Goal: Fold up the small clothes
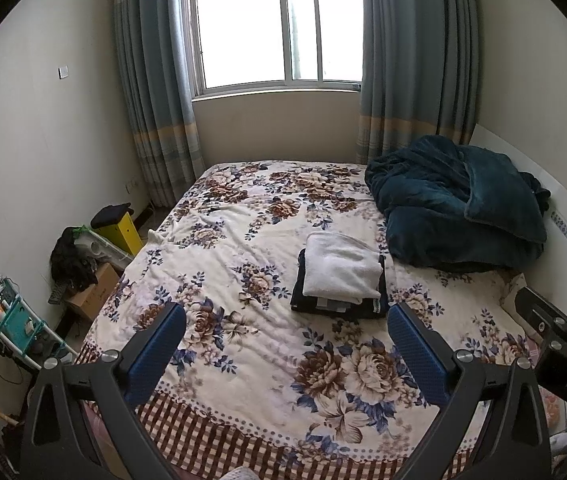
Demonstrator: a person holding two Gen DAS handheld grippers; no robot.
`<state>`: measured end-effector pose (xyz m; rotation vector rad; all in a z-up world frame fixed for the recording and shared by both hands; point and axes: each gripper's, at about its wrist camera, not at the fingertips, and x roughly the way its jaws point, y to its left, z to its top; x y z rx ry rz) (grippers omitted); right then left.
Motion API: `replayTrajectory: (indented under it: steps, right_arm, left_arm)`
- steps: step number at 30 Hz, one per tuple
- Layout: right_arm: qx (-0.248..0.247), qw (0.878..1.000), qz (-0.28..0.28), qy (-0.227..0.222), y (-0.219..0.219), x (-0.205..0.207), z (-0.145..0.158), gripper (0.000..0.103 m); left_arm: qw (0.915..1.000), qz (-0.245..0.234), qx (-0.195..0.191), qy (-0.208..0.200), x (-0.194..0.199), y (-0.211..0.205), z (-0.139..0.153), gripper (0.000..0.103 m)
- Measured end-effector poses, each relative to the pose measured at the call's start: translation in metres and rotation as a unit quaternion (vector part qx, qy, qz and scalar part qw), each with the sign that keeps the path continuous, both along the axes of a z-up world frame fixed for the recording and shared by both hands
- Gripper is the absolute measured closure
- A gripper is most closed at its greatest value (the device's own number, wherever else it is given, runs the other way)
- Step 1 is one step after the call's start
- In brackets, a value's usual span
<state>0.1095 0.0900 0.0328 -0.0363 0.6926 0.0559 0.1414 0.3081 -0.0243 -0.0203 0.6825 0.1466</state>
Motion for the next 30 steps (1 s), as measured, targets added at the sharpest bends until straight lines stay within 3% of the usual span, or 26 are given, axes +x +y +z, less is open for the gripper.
replayTrajectory:
  steps: [30]
  right_arm:
    - [-0.001,1.000,-0.004,-0.002,0.0067,0.0085,0.0044,0.000]
  left_arm:
    - [1.0000,0.000,-0.004,0.001,0.0033,0.0030,0.0026,0.000]
